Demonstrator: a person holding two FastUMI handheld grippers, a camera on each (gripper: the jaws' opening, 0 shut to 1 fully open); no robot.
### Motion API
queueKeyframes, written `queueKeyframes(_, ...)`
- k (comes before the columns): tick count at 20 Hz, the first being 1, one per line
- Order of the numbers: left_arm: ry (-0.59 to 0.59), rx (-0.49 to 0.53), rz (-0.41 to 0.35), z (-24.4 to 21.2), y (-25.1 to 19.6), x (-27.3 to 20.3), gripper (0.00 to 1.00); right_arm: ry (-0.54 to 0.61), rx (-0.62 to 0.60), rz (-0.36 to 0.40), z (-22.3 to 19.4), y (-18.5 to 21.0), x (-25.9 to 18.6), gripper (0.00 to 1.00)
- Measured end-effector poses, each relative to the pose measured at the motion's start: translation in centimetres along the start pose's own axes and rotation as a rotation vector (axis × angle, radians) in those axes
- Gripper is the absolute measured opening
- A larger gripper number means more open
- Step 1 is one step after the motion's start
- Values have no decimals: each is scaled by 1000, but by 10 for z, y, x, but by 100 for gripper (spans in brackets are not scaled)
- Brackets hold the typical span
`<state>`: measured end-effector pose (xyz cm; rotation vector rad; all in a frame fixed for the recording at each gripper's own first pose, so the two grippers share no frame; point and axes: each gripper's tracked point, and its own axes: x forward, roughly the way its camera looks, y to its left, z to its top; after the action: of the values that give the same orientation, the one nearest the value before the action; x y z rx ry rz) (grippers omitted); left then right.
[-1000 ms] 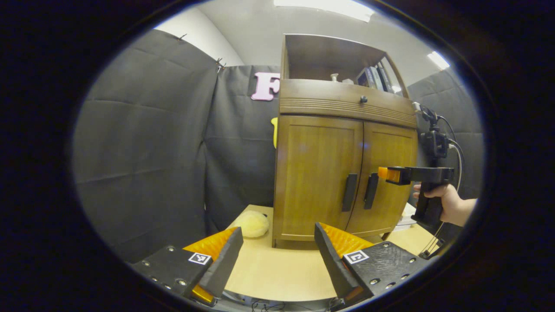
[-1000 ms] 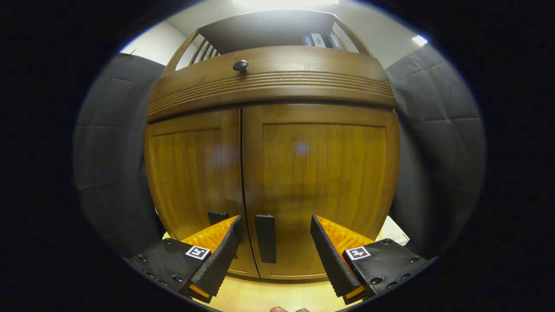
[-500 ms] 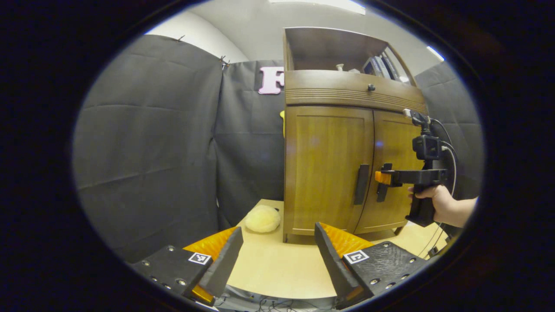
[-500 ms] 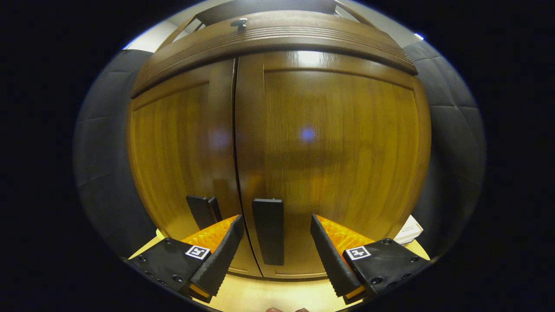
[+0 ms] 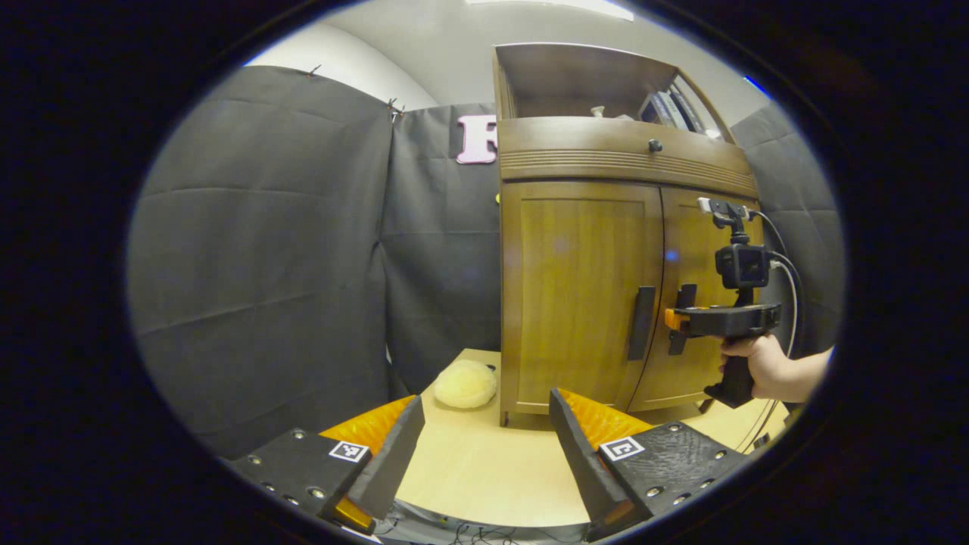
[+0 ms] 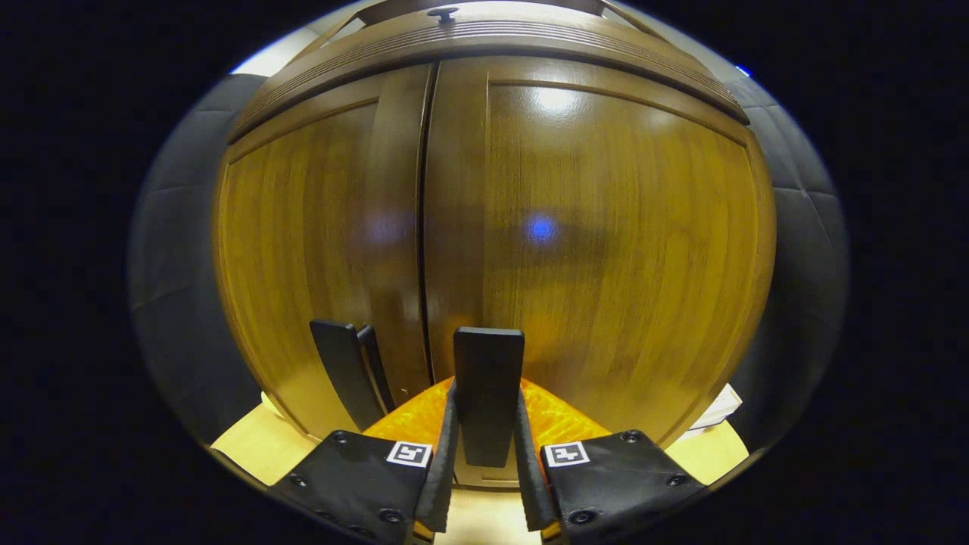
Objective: Open the right door of the double-door shoe cabinet with the right hand, and open the left door with the left hand.
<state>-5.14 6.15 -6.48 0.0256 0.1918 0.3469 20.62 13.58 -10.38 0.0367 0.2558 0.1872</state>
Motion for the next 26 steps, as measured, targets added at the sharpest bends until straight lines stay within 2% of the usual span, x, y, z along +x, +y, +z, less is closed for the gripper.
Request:
queueKeyframes(1, 0, -1, 6, 1, 1, 1, 95, 2, 12, 19, 0, 2, 2, 32)
queueKeyframes(2, -1, -6, 9, 0, 0, 1, 95, 3, 26, 37, 0, 3, 0, 31)
queueKeyframes(6, 2, -30, 12, 1, 0, 1, 95, 46, 21, 91, -3, 2, 2, 5)
queueKeyframes(7, 1, -32, 11, 2, 0, 2, 95, 45, 14, 96, -4, 3, 3, 8)
queueKeyframes(9, -4, -28, 3, 3, -1, 1, 95, 42, 1, 85, -4, 3, 2, 5)
queueKeyframes(14, -35, 5, -28, 8, -4, -3, 95, 50, 3, 71, -3, 3, -5, 5)
queueKeyframes(16, -46, 13, -41, 10, -5, -5, 95, 51, -1, 77, -4, 1, -18, 5)
queueKeyframes(17, -50, 17, -46, 11, -5, -5, 95, 52, -2, 79, -7, 0, -26, 8)
queueKeyframes(18, -50, 18, -50, 10, -5, -5, 95, 55, -1, 82, -9, 0, -34, 5)
queueKeyframes(19, -48, 17, -54, 9, -5, -4, 95, 56, 1, 85, -11, 1, -38, 8)
queueKeyframes(20, -43, 13, -61, 6, -6, -3, 95, 58, 1, 88, -12, 0, -43, 5)
queueKeyframes(24, -32, -8, -90, 2, -5, 6, 95, 55, 4, 85, -20, -5, -66, 5)
queueKeyframes(25, -31, -9, -97, 2, -4, 11, 95, 53, 3, 81, -22, -6, -71, 12)
queueKeyframes(26, -32, -10, -104, 1, -2, 14, 95, 52, 3, 77, -24, -8, -76, 8)
